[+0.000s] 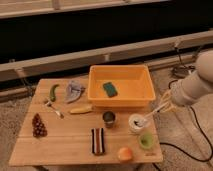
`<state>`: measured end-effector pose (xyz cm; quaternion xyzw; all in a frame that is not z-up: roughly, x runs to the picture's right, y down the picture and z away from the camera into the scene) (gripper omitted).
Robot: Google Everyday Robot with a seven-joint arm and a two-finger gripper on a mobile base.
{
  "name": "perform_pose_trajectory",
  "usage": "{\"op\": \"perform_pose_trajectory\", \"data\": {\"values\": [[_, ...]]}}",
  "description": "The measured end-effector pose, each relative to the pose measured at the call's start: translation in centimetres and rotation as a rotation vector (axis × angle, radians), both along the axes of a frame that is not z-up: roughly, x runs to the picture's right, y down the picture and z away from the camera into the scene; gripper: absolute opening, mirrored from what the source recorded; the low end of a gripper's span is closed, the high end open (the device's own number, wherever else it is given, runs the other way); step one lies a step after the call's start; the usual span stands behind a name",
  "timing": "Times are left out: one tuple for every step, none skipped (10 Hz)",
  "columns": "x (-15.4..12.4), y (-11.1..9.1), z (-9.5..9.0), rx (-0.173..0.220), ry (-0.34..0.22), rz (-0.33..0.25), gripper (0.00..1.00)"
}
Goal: Place brush in paper cup
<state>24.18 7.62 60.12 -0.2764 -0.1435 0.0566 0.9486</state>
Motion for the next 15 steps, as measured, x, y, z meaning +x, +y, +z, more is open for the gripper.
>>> {"op": "perform_pose_trajectory", "data": {"values": [[0.0, 0.0, 0.2, -0.004, -0.001, 0.001, 0.00], [0.0, -0.1, 0.5, -0.007, -0.001, -0.001, 0.00], [-0.1, -0.4, 0.7, -0.008, -0.004, -0.006, 0.00], [-0.3, -0.7, 1.0, -0.009, -0.008, -0.012, 0.00], [-0.4, -0.9, 1.3, -0.013, -0.013, -0.020, 0.00], [-0.6, -1.2, 1.7, -0.019, -0.020, -0.032, 0.00], [-0.7, -1.4, 2.0, -0.023, -0.021, -0.037, 0.00], [-0.7, -1.5, 2.3, -0.030, -0.022, -0.043, 0.02], [-0.6, -1.6, 2.7, -0.037, -0.019, -0.048, 0.11], [-0.4, -1.6, 3.0, -0.045, -0.016, -0.051, 0.21], [-0.4, -1.6, 3.3, -0.051, -0.014, -0.052, 0.31], [-0.3, -1.6, 3.5, -0.055, -0.013, -0.053, 0.41], [-0.4, -1.6, 3.7, -0.057, -0.013, -0.053, 0.52], [-0.5, -1.6, 4.0, -0.059, -0.016, -0.053, 0.61], [-0.7, -1.6, 4.4, -0.059, -0.022, -0.055, 0.72]]}}
